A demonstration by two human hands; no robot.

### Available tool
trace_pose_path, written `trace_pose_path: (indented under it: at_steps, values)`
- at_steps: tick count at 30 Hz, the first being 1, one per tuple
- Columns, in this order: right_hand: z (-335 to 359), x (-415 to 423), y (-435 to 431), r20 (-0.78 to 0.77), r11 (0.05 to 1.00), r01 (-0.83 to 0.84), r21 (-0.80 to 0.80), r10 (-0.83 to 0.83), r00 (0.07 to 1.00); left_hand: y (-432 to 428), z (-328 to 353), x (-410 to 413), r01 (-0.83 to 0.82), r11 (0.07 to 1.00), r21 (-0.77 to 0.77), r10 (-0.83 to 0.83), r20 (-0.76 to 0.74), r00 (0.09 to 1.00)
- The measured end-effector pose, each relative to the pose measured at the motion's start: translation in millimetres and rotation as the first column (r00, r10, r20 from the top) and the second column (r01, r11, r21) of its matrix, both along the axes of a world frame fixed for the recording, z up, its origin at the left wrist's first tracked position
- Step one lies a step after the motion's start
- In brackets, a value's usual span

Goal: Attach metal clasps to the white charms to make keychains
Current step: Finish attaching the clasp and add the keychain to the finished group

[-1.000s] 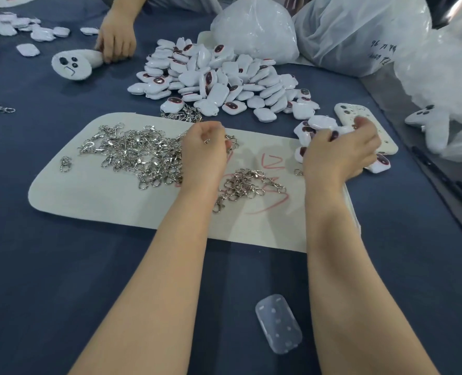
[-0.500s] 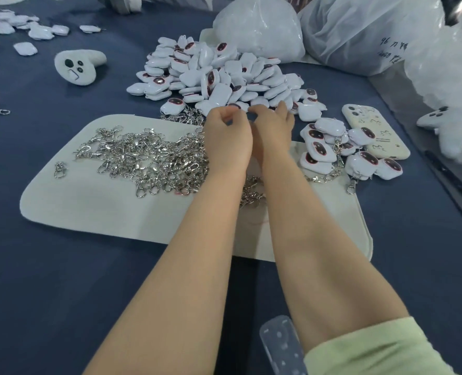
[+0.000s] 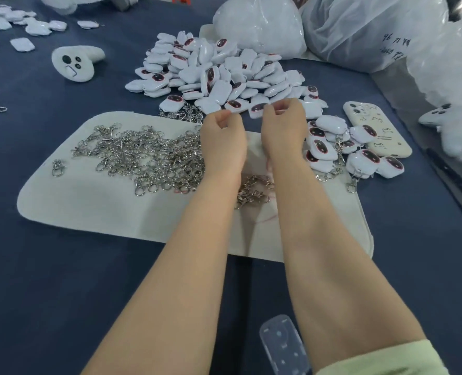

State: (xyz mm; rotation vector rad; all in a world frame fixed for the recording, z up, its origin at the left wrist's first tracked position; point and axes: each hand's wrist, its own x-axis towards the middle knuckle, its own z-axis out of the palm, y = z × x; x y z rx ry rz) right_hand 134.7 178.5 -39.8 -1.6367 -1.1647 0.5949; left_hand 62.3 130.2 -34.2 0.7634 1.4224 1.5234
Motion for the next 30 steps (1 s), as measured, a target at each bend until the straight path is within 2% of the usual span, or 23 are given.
trace_pose_path:
  at_steps: [3, 5, 7, 9, 12, 13, 15, 17, 18, 22, 24, 27, 30]
  values:
    - [13.9, 0.5, -25.2, -0.114, 0.984, -0.168, 0.056, 0.174, 0.978, -7.4, 3.5, -5.3, 0.069, 0.998, -0.005, -0.069, 0.014, 0.998]
    - [19.2, -0.1, -44.1, -0.069, 0.935, -0.355, 0.016, 0.355, 0.932, -13.1, 4.6, -10.7, 0.092, 0.996, 0.017, -0.093, 0.043, 0.995]
    - [21.1, -0.1, -58.6, -0.033, 0.891, -0.453, -0.029, 0.452, 0.892, -19.8, 3.5, -15.5, 0.074, 0.996, 0.041, -0.076, 0.062, 0.995]
    - [20.3, 0.5, -66.9, 0.025, 0.902, -0.43, -0.031, 0.431, 0.902, -27.3, -1.9, -20.2, 0.017, 0.999, 0.044, -0.022, 0.112, 0.993]
    - [9.6, 2.3, -69.7, 0.22, 0.93, -0.356, -0.094, 0.368, 0.903, -34.0, -9.1, -31.1, -0.132, 0.991, 0.037, 0.117, 0.268, 0.956]
    - [5.2, 1.2, -70.0, 0.265, 0.912, -0.381, -0.15, 0.408, 0.874, -34.3, -9.0, -35.3, -0.167, 0.985, 0.033, 0.146, 0.34, 0.929]
    - [-2.1, -7.8, -71.8, 0.404, 0.849, -0.437, -0.298, 0.527, 0.748, -32.3, -7.6, -42.1, -0.226, 0.974, 0.034, 0.191, 0.421, 0.887]
    - [-9.6, -20.3, -72.1, 0.549, 0.821, -0.425, -0.381, 0.571, 0.61, -30.3, -3.8, -44.3, -0.26, 0.964, 0.057, 0.212, 0.427, 0.879]
    - [-12.5, -26.1, -72.0, 0.583, 0.83, -0.419, -0.369, 0.558, 0.591, -29.6, -1.4, -44.3, -0.268, 0.96, 0.075, 0.214, 0.416, 0.884]
    - [-18.9, -31.9, -66.7, 0.606, 0.908, -0.351, -0.229, 0.415, 0.679, -26.4, 0.9, -42.5, -0.25, 0.963, 0.105, 0.197, 0.362, 0.911]
    - [-19.4, -26.0, -64.5, 0.57, 0.933, -0.3, -0.201, 0.36, 0.738, -26.0, -1.0, -40.0, -0.228, 0.969, 0.09, 0.178, 0.379, 0.908]
    - [-16.7, -13.4, -61.3, 0.453, 0.951, -0.25, -0.182, 0.306, 0.837, -26.4, -4.2, -37.0, -0.188, 0.977, 0.098, 0.134, 0.404, 0.905]
    - [-12.5, -5.8, -58.4, 0.252, 0.965, -0.244, -0.1, 0.262, 0.932, -25.3, -5.7, -33.6, -0.12, 0.986, 0.112, 0.072, 0.359, 0.931]
